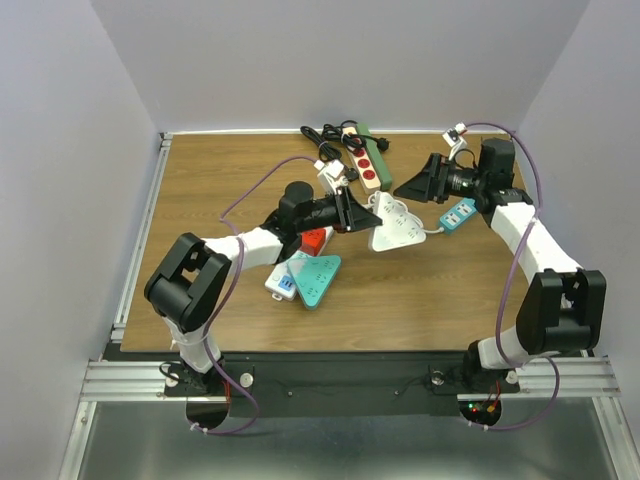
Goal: Insert the plug
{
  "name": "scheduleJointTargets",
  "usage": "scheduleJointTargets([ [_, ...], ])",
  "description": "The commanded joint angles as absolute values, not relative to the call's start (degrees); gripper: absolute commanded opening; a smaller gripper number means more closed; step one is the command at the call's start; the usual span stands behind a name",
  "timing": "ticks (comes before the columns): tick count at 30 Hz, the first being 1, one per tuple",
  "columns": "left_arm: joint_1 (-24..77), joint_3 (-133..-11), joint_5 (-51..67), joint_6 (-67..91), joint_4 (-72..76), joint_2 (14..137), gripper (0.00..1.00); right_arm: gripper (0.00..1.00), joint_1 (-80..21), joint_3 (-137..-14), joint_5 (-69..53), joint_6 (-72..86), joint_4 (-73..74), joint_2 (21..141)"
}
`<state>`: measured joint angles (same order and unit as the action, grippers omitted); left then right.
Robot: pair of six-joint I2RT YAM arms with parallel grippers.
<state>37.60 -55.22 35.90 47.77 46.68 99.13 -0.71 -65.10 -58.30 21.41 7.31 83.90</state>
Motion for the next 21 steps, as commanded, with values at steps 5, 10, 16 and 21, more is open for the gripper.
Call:
scheduleJointTargets([
  [5, 35.8, -57.4, 39.6, 43.5, 46.8, 93.7, 0.0, 0.99, -0.3, -65.5, -69.3, 19.1, 6.1, 84.6],
  [10, 35.8, -57.9, 40.5, 43.7, 47.1, 93.5, 0.0, 0.99, -1.9, -64.7, -69.8, 17.7, 6.2, 86.0],
  [16, 35.8, -57.0, 41.1, 45.1, 48.8, 92.6, 0.0, 0.98, -2.8, -64.0, -70.3, 15.4, 6.3, 88.0],
  [21, 35.8, -56.7, 40.8, 45.7, 49.2, 91.9, 0.0, 0.97, -5.3, -63.6, -72.4, 14.1, 6.6, 88.3],
])
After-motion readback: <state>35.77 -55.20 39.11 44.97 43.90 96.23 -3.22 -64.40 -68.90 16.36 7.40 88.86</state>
